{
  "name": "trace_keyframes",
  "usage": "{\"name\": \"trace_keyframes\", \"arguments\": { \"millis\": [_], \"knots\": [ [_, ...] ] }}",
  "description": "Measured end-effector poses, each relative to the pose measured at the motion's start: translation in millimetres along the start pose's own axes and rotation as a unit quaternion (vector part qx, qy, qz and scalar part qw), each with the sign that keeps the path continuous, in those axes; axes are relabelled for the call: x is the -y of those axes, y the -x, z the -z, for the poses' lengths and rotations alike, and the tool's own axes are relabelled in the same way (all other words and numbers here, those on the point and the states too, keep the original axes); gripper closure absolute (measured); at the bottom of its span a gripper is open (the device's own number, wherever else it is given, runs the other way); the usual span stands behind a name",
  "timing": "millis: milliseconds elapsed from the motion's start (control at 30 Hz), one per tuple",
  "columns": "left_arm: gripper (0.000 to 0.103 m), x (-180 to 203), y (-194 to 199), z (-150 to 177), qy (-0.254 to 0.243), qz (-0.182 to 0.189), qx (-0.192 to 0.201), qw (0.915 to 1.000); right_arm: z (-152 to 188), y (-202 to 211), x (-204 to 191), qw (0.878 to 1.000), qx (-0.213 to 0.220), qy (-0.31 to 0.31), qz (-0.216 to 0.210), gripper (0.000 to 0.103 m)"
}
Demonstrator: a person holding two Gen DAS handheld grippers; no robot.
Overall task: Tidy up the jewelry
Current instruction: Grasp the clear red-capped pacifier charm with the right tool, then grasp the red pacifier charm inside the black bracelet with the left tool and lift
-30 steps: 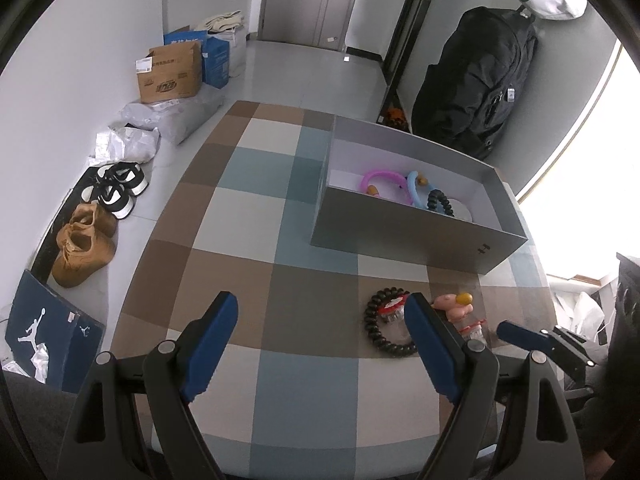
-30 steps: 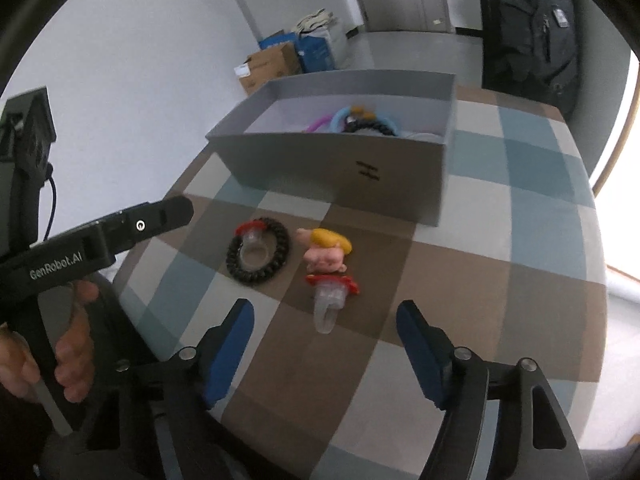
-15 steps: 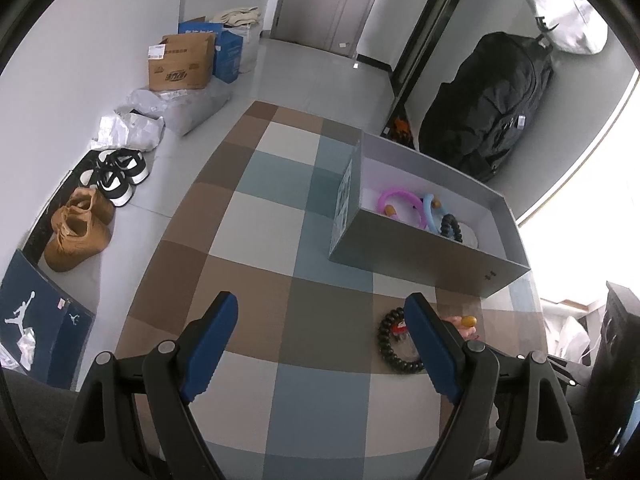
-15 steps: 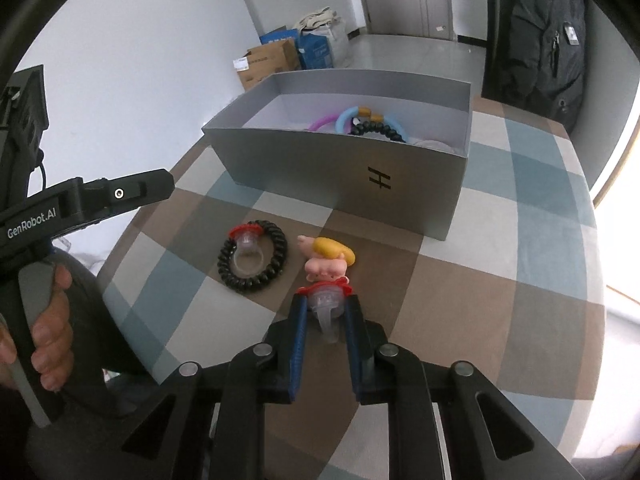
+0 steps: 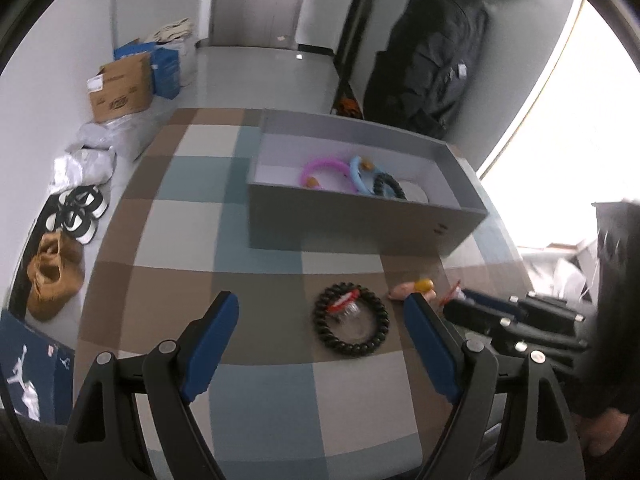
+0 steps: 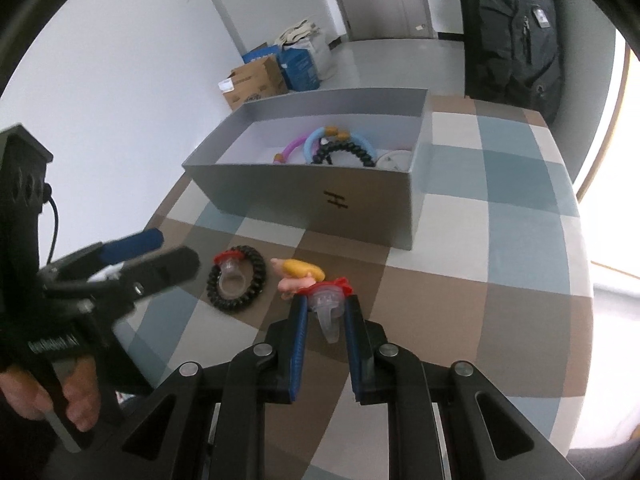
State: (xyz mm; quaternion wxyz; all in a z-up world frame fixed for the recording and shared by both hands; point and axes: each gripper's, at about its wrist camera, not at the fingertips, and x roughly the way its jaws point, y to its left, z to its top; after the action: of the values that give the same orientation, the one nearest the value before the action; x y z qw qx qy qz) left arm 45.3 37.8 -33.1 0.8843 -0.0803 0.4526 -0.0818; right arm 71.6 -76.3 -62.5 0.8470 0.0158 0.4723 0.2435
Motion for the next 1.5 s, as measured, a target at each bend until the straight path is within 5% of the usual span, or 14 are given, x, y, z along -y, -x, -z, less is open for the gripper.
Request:
{"name": "trace_keyframes", "arguments": {
  "millis": [167, 333, 733, 933, 1500],
  "knots": [
    [0.037, 6, -7, 2, -0.019, -0.016, -0.014, 0.9996, 0, 3, 1, 1.000, 0.006, -0.007, -0.004, 0.086],
    [0.063, 11, -12, 2, -0.033, -0.017, -0.022, 0.9991, 2, 7, 5, 1.000, 0.006, -0.009, -0.006, 0.086],
    [0.090, 34, -19, 10, -0.113, -0.045, -0.034, 0.9920, -1, 9, 9, 1.000, 0.011, -0.022, -0.012, 0.086],
    [0.091, 44, -16, 15, -0.143, -0.049, -0.035, 0.9879, -3, 13, 11, 0.999, 0.019, -0.028, -0.014, 0.086],
    [0.092, 18, 1, -8, -0.021, 0.066, -0.021, 0.9973, -13, 31, 20, 0.996, 0.058, -0.058, -0.036, 0.086]
  ]
}}
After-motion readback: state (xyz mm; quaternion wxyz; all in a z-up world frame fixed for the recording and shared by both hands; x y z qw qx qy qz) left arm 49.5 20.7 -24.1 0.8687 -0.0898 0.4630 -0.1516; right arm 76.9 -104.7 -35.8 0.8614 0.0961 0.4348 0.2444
